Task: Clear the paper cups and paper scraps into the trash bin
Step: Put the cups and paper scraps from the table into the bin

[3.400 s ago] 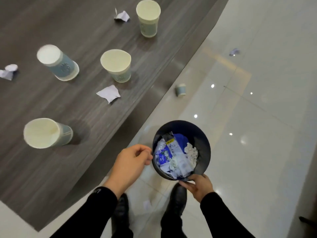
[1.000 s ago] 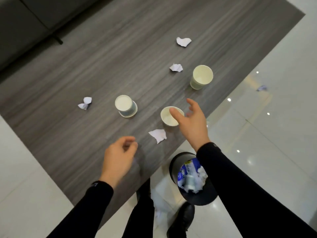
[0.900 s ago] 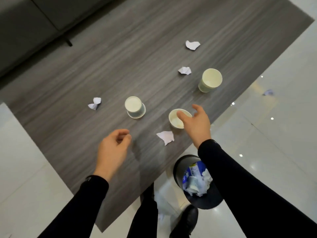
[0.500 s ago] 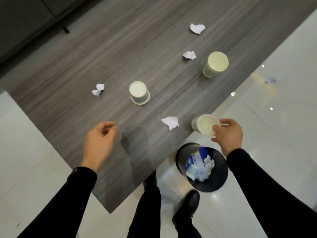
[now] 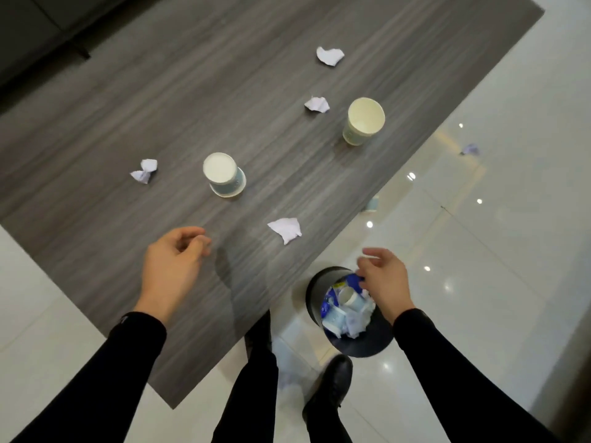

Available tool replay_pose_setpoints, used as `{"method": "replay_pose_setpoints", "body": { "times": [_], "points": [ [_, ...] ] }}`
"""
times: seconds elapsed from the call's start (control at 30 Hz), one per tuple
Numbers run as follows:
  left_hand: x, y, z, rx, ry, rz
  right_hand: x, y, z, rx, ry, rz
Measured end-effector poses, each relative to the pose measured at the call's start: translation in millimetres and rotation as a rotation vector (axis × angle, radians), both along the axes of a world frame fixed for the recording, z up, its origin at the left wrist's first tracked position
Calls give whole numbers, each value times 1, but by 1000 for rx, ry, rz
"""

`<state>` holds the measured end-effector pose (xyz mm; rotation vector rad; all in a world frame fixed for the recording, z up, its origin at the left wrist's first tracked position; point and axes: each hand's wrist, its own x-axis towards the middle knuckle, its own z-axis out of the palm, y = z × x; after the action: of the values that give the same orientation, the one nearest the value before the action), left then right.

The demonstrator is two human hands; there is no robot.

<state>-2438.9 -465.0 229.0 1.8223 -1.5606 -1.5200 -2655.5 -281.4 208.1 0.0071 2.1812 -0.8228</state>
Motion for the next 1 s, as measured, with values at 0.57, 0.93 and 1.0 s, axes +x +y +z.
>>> {"method": "replay_pose_setpoints", "body": {
  "times": [0.57,0.93,1.0],
  "points": [
    [54,-40,-6,3,-20,53,73,-241,-18,-143,214,882],
    [-35,0,-4,29,-9,-201,-4,-85,21,-283,289,375],
    [-51,16,-3,35,-22,-243,-23,-22,21,-211,318,239]
  ]
}}
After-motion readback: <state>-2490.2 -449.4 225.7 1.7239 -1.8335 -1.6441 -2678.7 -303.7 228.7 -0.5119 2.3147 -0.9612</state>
